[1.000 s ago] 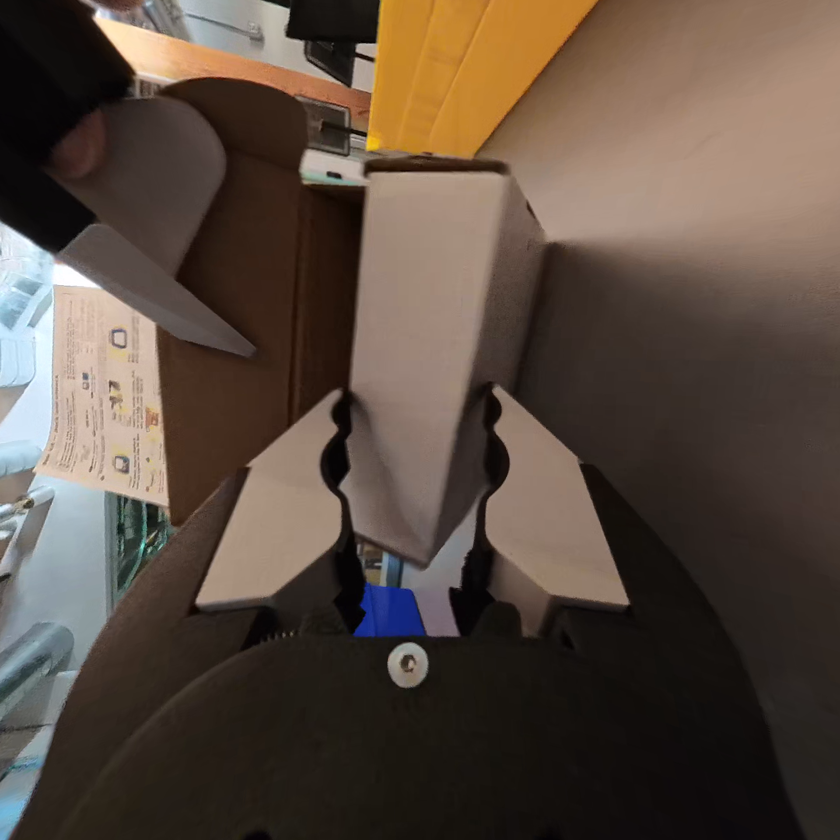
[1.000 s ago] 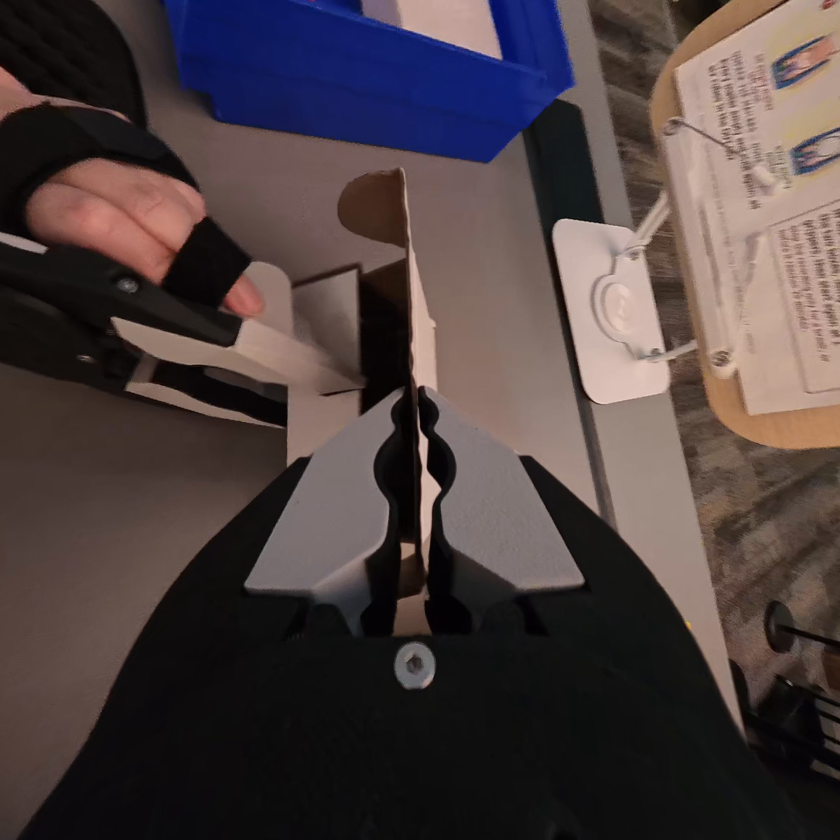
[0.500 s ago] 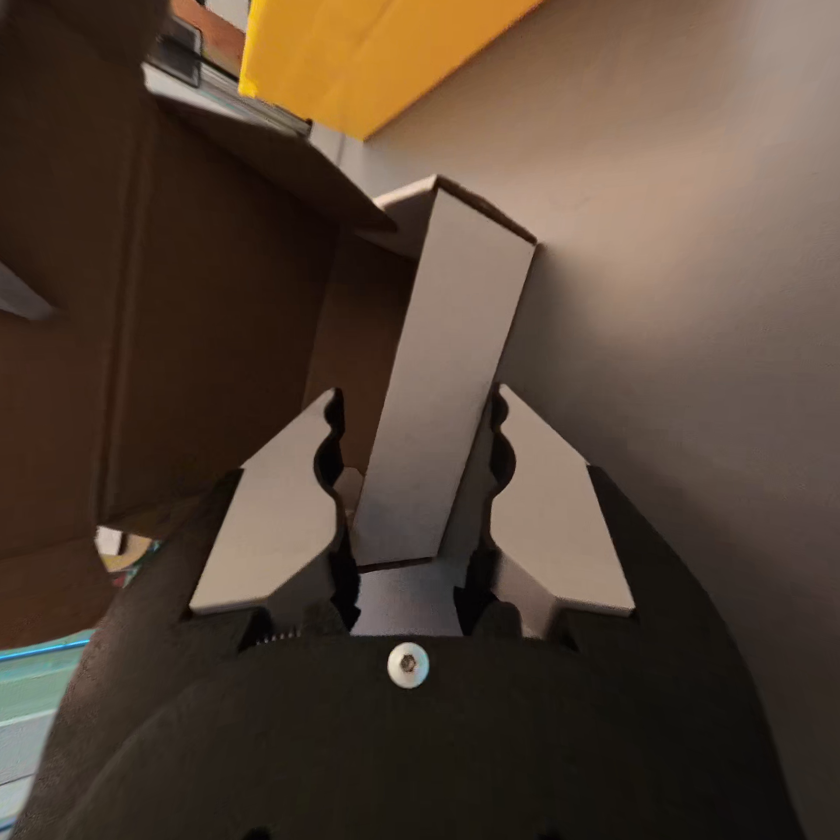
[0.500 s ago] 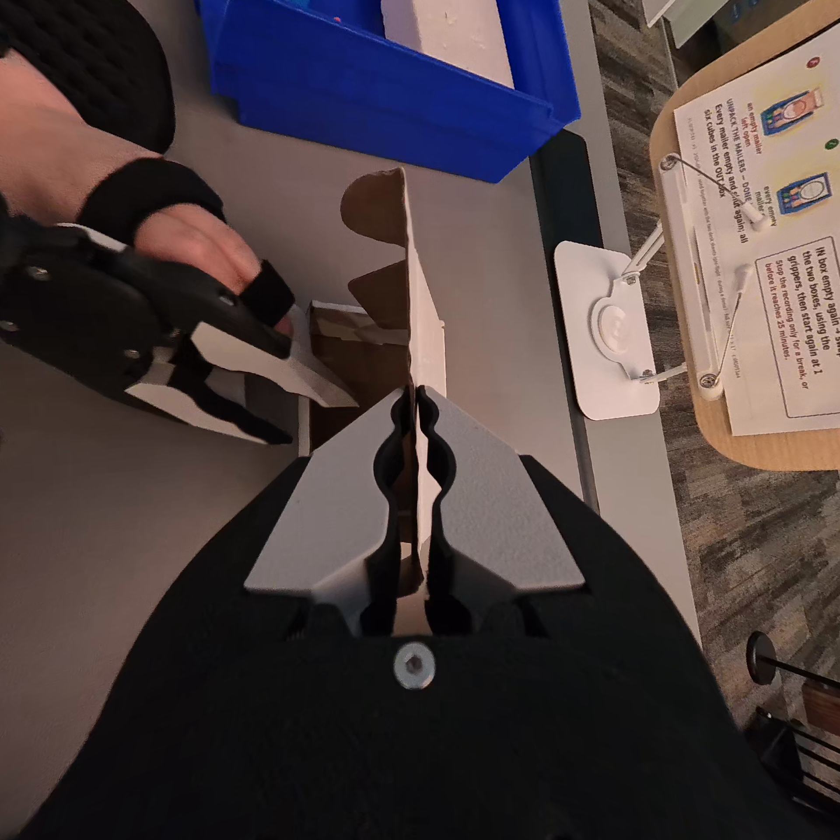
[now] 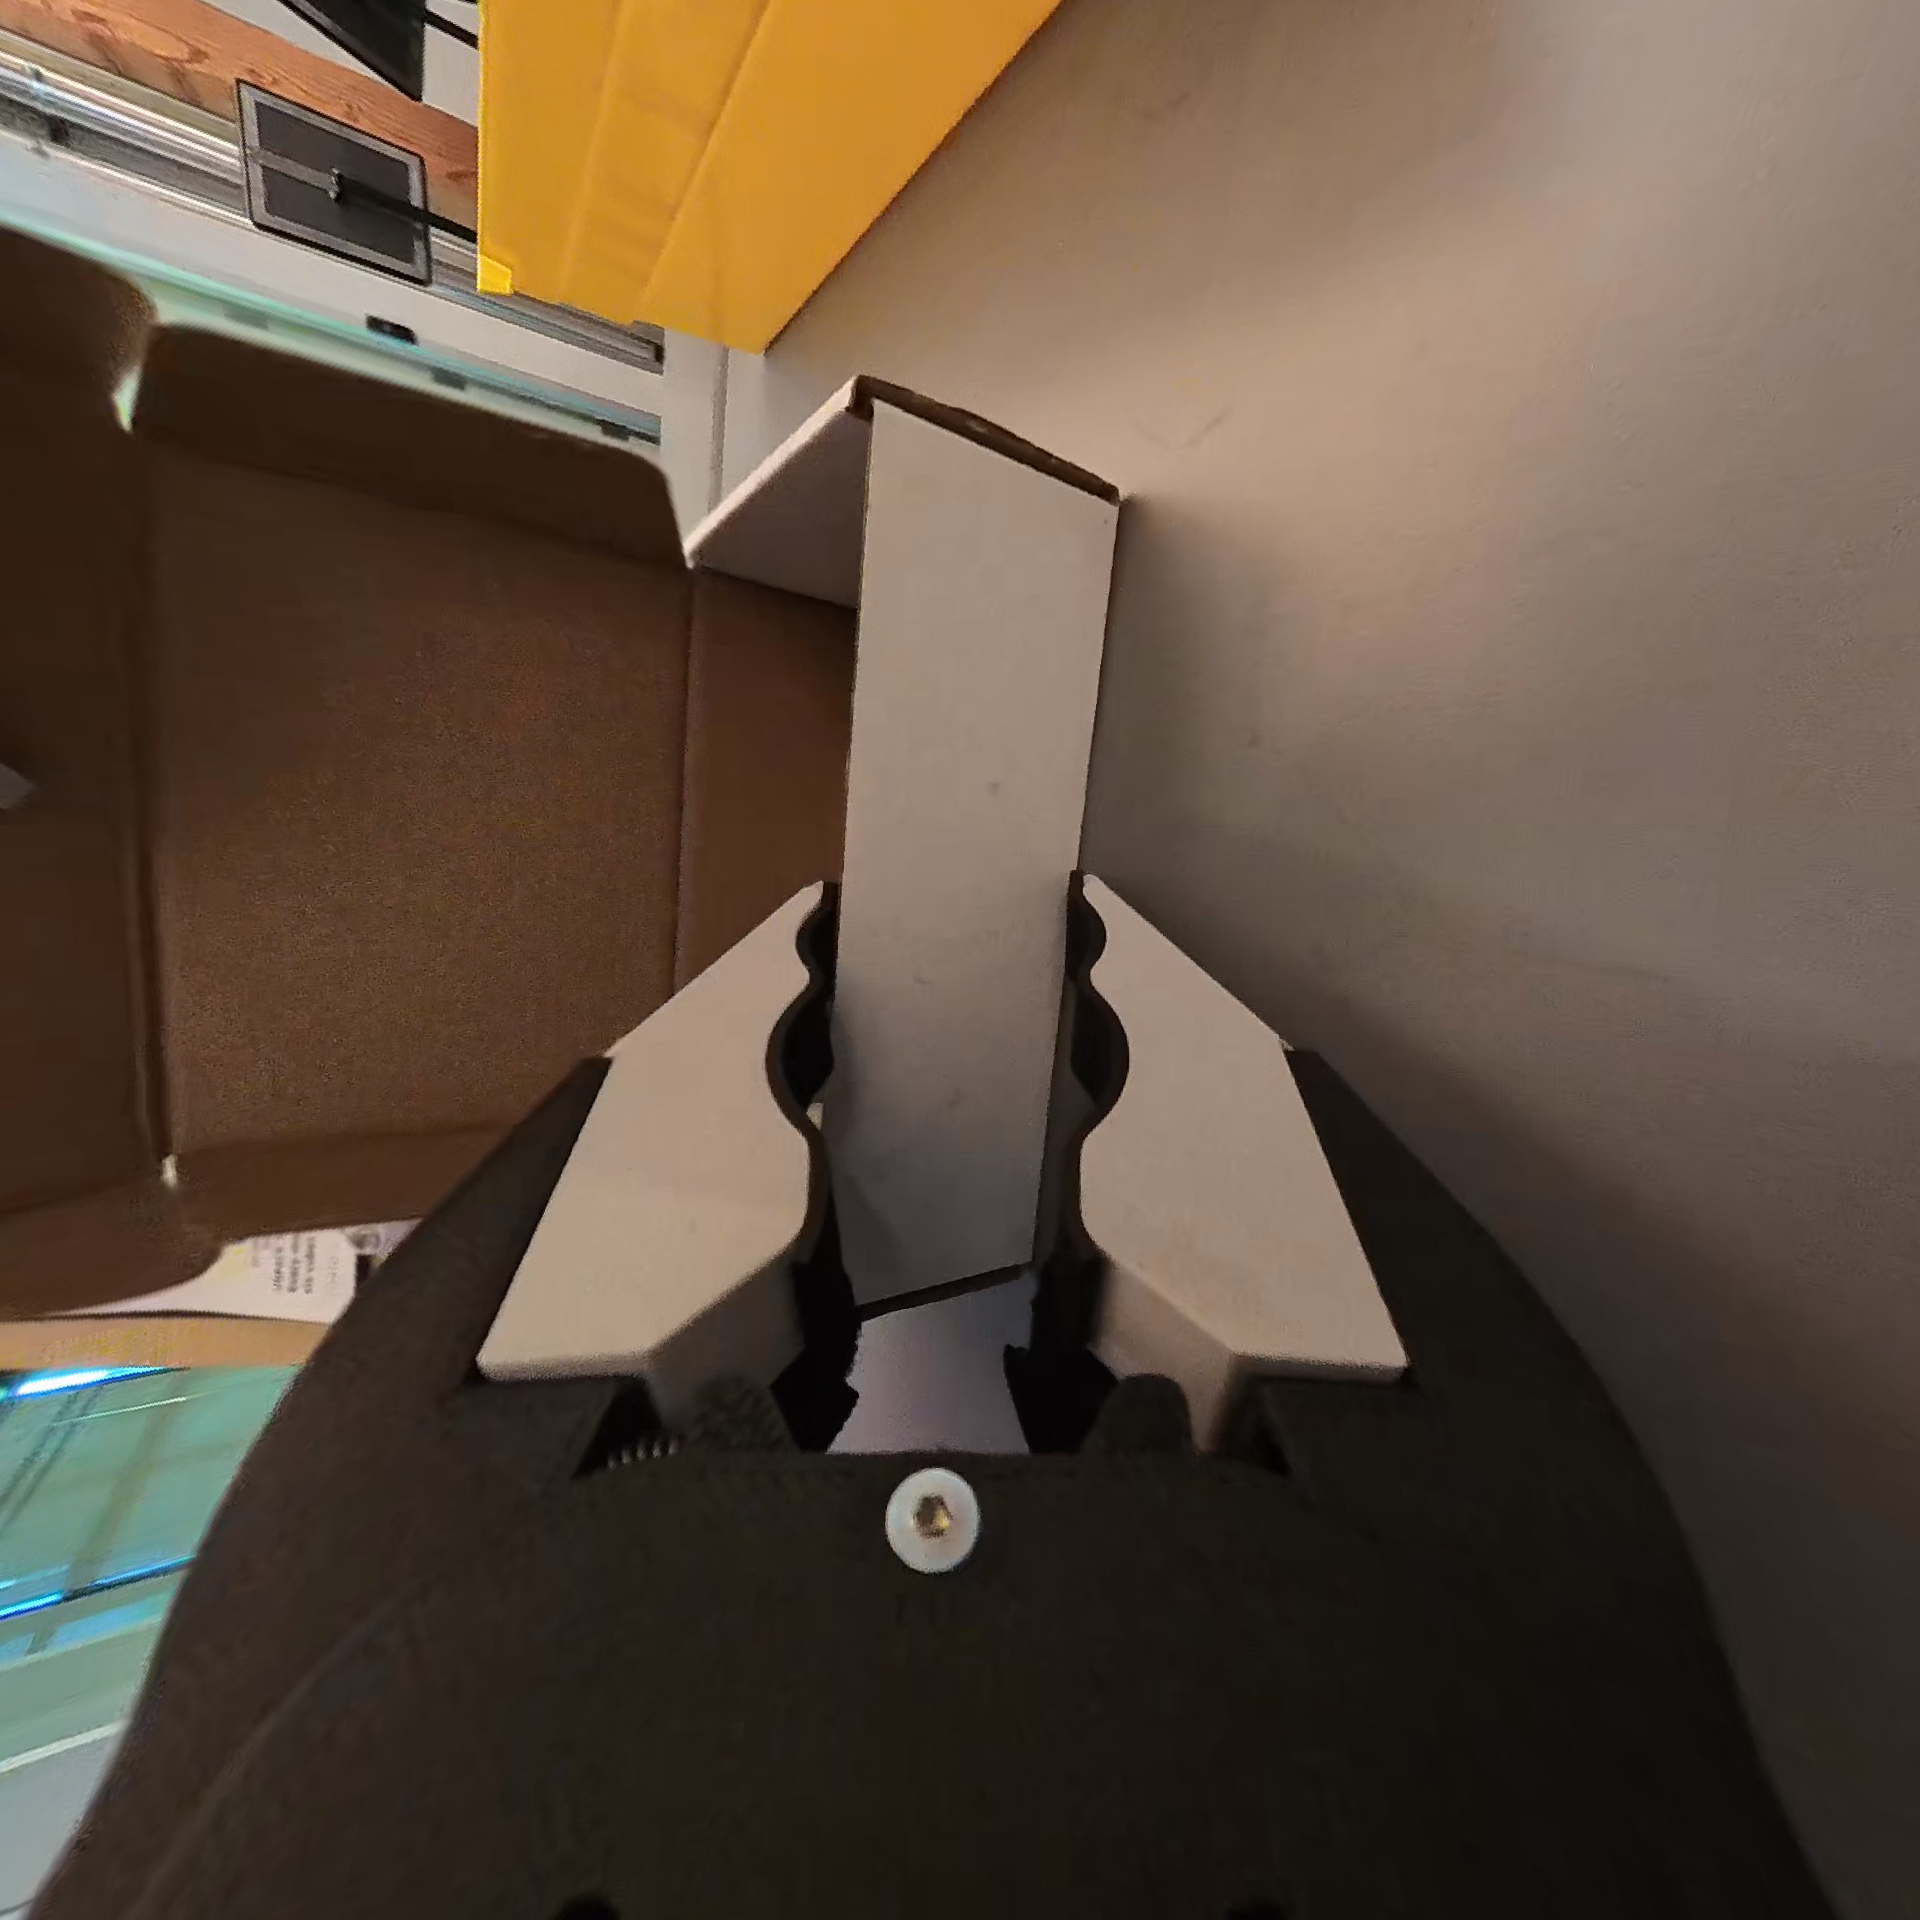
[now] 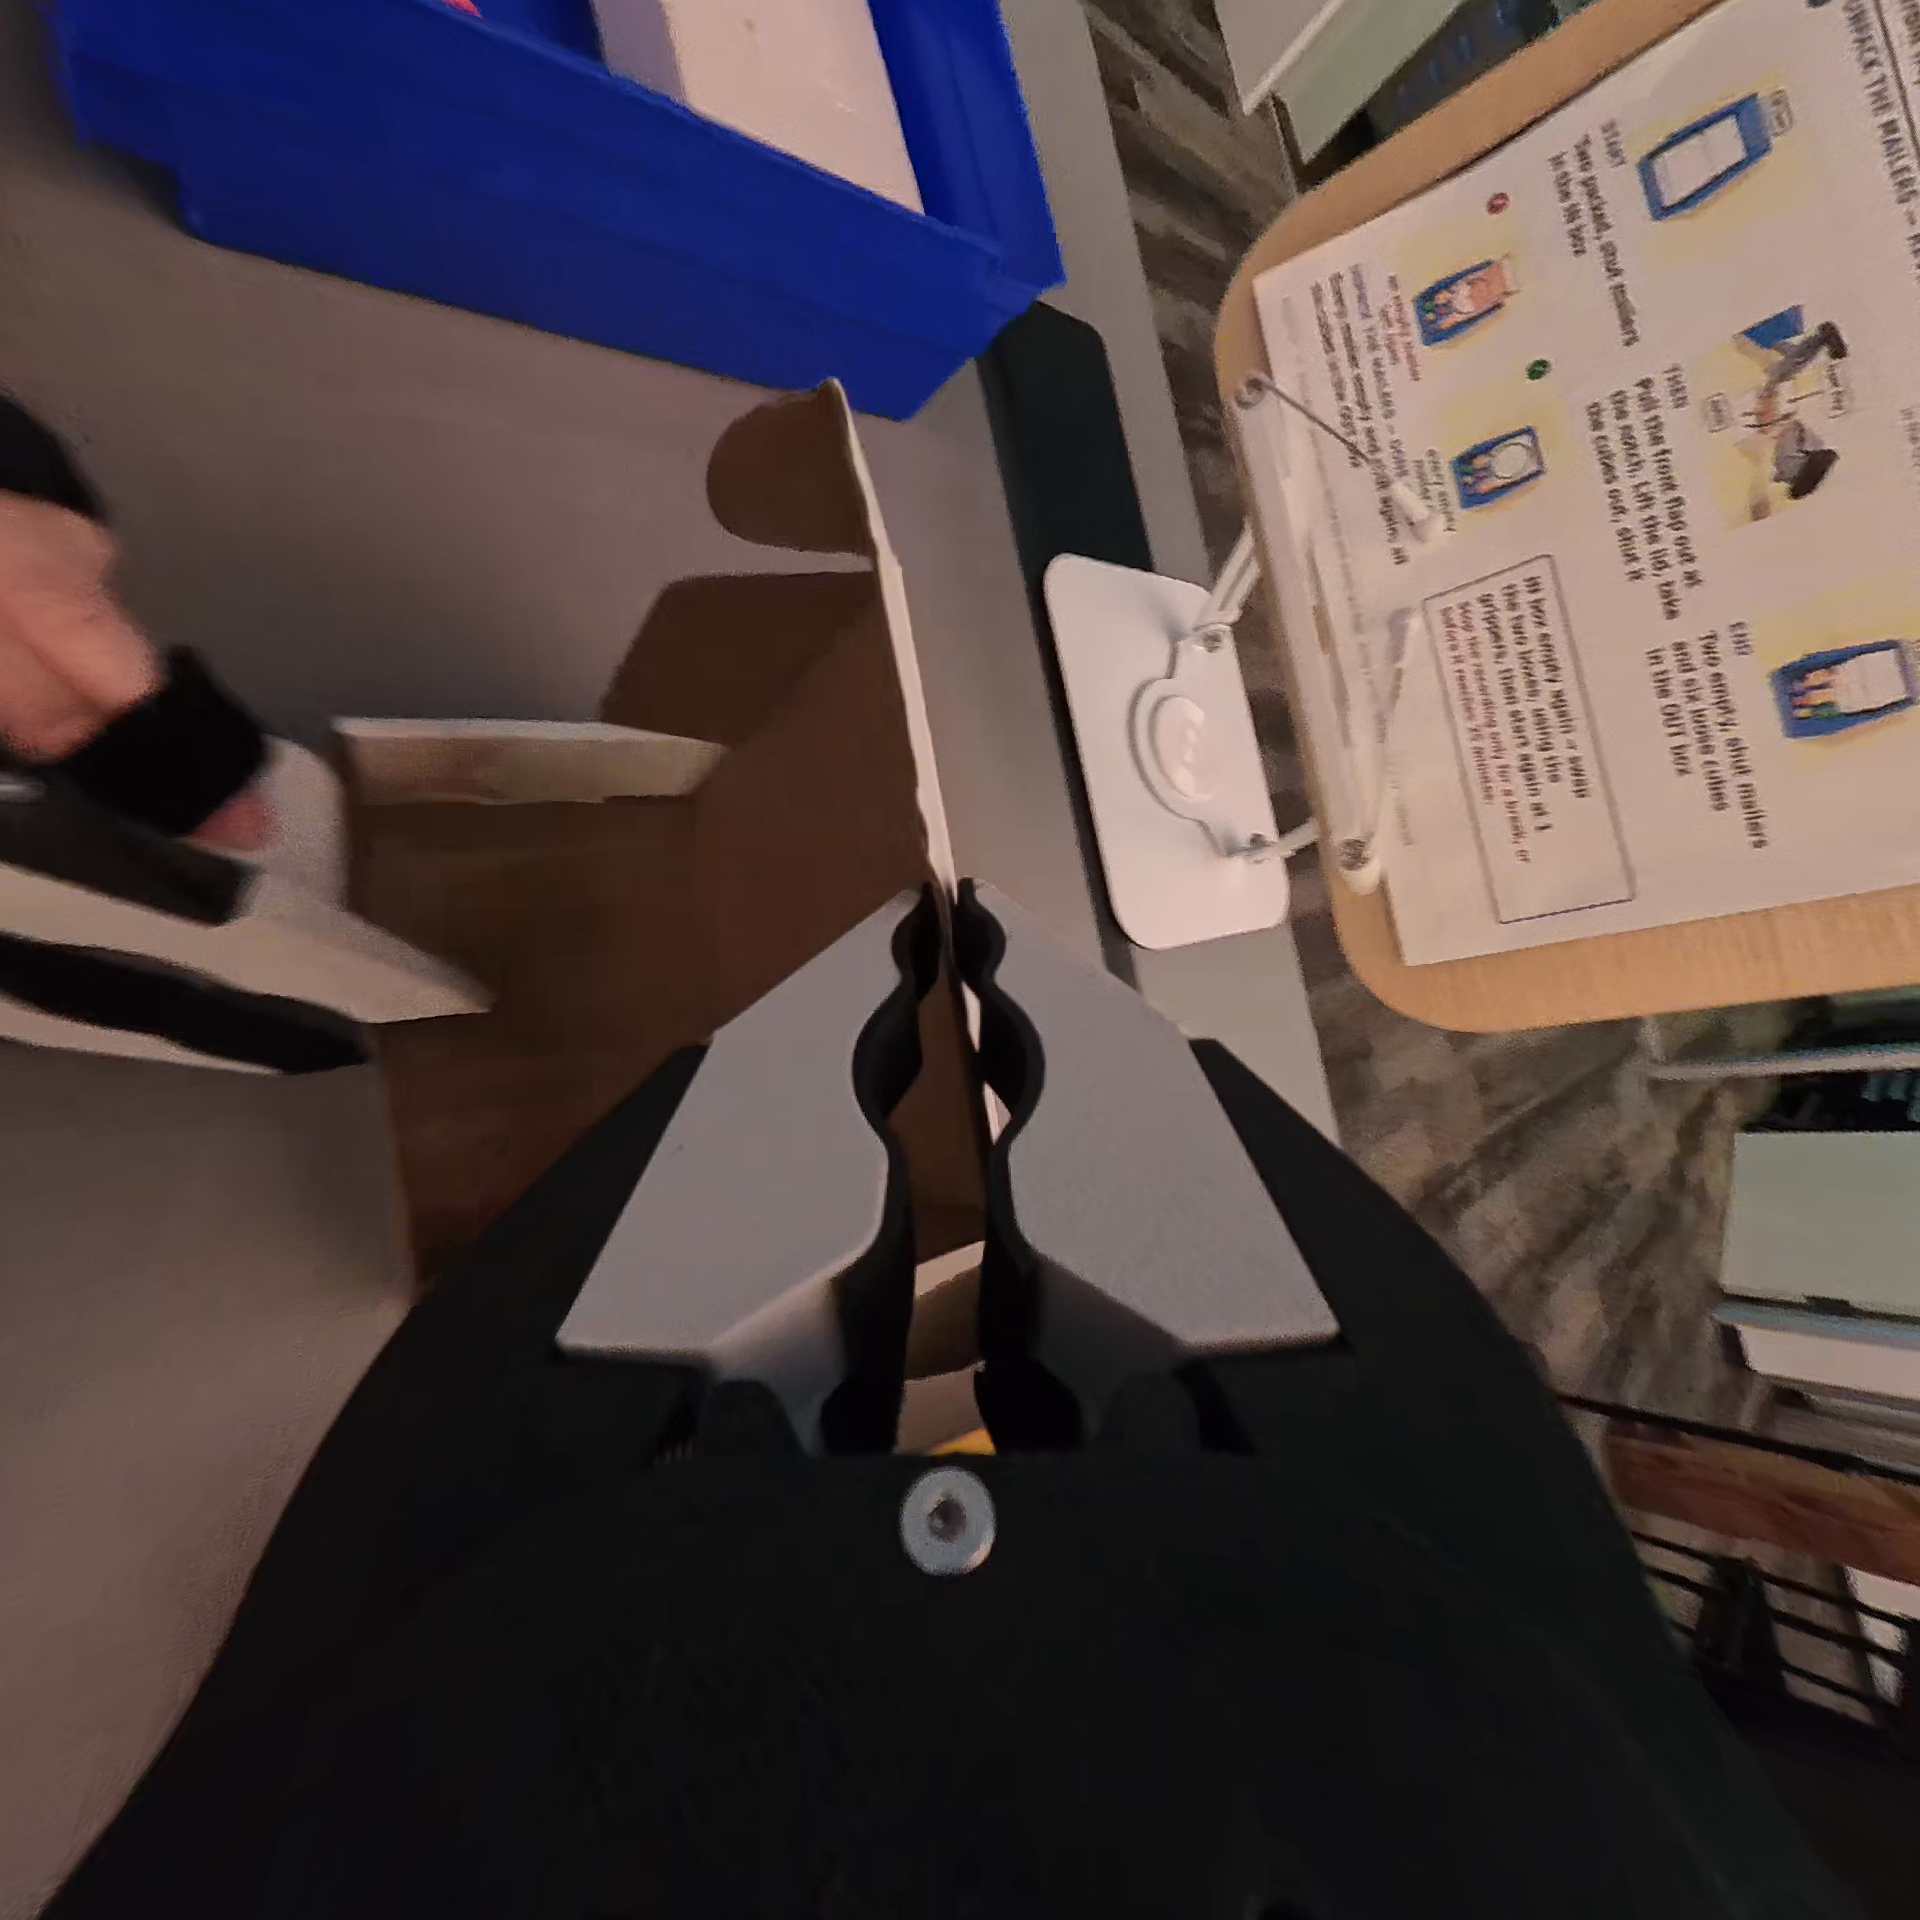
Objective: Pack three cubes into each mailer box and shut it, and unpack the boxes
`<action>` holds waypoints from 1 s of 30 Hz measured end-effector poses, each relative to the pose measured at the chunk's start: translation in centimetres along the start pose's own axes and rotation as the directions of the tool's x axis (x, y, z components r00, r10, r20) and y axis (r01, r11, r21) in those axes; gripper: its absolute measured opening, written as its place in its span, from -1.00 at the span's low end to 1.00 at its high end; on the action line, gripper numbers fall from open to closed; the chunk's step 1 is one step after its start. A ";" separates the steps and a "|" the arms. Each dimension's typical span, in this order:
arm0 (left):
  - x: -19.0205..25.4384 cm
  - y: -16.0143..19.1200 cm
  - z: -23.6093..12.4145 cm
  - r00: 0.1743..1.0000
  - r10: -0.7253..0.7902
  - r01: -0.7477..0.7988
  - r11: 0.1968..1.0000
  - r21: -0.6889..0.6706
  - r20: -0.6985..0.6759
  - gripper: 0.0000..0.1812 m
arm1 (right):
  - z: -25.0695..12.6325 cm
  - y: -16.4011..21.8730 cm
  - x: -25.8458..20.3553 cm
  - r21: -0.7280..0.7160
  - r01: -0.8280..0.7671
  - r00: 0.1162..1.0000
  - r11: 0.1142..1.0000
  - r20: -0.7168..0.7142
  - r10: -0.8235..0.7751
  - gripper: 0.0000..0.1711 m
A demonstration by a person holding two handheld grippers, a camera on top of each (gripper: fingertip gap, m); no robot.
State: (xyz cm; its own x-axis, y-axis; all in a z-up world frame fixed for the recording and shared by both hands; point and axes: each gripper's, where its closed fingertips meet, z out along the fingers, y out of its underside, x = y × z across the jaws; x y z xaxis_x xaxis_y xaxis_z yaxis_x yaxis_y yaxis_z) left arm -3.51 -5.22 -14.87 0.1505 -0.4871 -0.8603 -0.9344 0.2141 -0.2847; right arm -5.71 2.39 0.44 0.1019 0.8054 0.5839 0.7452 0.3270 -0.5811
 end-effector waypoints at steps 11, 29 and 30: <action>0.0 0.2 -0.2 0.999 0.042 -0.042 0.999 0.008 0.002 -0.54 | 8.3 5.7 4.1 -0.230 0.094 0.995 0.969 0.050 -0.085 -0.98; -0.2 0.7 -0.3 1.000 0.010 -0.010 1.000 -0.004 -0.003 -0.53 | 13.1 10.7 3.6 -0.391 -0.004 0.999 0.920 0.037 0.020 -0.67; -0.2 0.7 -0.3 1.000 0.002 -0.002 1.000 -0.006 -0.005 -0.53 | 13.0 10.6 3.7 -0.391 -0.013 0.999 0.920 0.033 0.028 -0.63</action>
State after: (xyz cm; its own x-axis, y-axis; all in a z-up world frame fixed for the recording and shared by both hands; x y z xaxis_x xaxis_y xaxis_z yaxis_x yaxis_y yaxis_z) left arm -4.32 -5.23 -14.78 0.1468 -0.4907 -0.8589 -0.9366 0.2104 -0.2803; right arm -6.03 15.28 -10.93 0.1009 0.8303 0.5481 0.9422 0.0972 -0.3207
